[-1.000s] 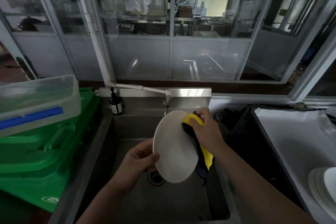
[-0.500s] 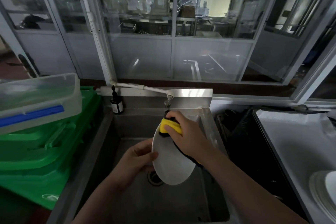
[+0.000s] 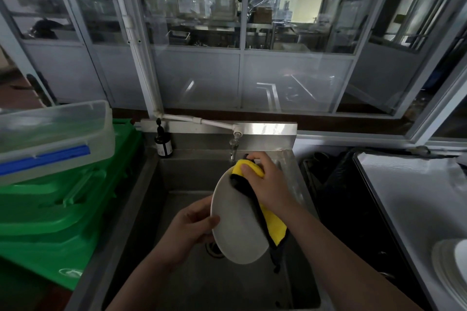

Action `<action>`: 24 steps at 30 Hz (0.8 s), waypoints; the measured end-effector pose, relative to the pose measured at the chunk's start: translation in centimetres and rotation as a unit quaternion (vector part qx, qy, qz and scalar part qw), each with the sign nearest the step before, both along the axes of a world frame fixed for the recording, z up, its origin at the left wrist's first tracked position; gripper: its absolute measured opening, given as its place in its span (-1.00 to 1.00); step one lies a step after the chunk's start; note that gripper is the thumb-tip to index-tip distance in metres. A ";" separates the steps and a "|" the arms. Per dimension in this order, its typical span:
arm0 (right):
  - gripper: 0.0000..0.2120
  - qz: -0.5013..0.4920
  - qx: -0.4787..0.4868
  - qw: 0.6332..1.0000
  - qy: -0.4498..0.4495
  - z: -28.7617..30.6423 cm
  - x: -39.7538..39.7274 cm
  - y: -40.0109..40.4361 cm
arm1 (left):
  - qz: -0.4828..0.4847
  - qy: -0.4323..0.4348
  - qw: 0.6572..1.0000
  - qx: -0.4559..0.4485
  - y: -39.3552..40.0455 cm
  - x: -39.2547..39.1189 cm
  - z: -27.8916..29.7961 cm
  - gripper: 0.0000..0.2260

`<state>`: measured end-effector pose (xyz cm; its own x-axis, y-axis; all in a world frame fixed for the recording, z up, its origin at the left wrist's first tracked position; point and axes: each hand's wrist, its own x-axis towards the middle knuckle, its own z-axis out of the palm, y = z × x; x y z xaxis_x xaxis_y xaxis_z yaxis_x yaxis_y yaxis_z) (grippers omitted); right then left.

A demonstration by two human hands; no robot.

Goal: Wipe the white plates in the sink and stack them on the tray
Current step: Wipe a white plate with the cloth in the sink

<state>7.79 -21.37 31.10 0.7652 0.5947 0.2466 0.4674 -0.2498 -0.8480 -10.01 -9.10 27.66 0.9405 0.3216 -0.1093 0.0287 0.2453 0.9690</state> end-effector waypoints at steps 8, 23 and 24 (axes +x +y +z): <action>-0.80 -0.094 -0.012 0.984 0.151 -1.8 2.7 -1.0 | 0.020 -0.014 1.000 0.008 -0.5 -0.2 0.1 -0.63; -0.61 -0.143 -0.058 0.928 0.341 -6.4 2.8 -4.0 | 0.043 -0.025 0.997 0.059 -0.3 -0.7 0.2 -0.61; -0.62 -0.141 -0.057 0.925 0.347 -6.6 2.6 -4.1 | 0.046 -0.026 0.997 0.054 -0.2 -0.7 0.2 -0.60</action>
<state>10.36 -25.49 24.46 0.8442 0.3392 -0.4149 -0.2777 -0.3853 -0.8800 -10.73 -9.30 27.83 0.9097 0.4148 -0.0209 -0.0402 0.1379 0.9896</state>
